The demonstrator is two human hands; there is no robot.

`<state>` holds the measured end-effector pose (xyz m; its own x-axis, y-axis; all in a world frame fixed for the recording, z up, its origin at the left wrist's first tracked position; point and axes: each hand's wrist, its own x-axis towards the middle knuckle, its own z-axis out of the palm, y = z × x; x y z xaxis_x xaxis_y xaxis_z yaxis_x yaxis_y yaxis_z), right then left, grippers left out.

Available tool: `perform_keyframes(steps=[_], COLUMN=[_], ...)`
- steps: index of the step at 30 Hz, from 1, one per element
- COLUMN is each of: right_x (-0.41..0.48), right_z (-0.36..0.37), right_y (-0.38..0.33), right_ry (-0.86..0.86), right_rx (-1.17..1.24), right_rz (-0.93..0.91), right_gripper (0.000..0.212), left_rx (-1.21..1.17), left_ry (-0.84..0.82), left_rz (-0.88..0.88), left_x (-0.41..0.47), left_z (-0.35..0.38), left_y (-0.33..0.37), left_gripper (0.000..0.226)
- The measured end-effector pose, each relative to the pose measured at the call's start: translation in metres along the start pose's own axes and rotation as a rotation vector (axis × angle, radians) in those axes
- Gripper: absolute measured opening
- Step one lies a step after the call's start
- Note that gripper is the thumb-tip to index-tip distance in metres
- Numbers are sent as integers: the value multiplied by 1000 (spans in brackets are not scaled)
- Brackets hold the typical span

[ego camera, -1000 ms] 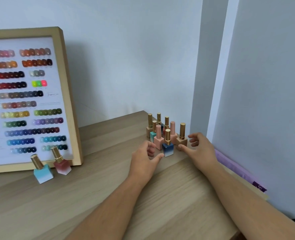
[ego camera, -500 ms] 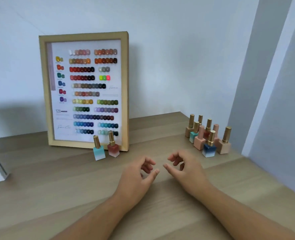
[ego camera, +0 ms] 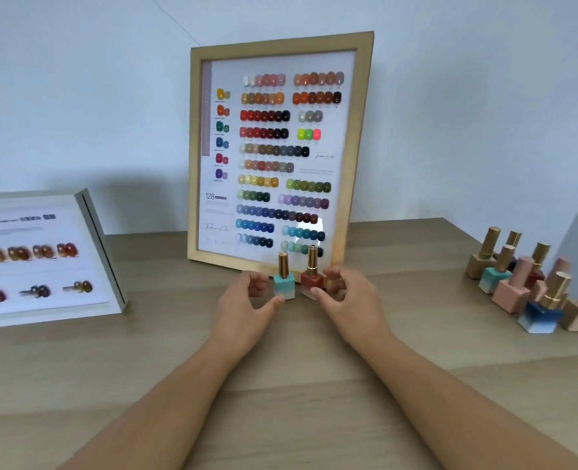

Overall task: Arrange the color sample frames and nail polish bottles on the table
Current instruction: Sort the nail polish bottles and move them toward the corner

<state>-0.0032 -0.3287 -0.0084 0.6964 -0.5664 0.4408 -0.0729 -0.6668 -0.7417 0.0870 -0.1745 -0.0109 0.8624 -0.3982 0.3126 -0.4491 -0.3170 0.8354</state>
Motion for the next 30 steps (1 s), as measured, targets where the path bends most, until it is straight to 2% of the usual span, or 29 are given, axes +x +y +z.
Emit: perform_keyframes(steps=[5,14,21,30], right_x=[9,3,-29,-72], right_z=[12,-1,-74,-185], right_y=[-1,0,27,81], right_ry=[31,39,76,139], right_rx=[-63,-17,21,-187], right_rz=[10,49,70,142], right_gripper=[26,14,17,22], left_rx=[41,26,-85,-160], left_ry=[-82,-100,-171,-392], left_rz=[29,44,107,199], left_x=[21,19,-16,-44], left_z=[10,10,30,136], left_y=[-3,6,37,100], left_gripper=[41,22,24,20])
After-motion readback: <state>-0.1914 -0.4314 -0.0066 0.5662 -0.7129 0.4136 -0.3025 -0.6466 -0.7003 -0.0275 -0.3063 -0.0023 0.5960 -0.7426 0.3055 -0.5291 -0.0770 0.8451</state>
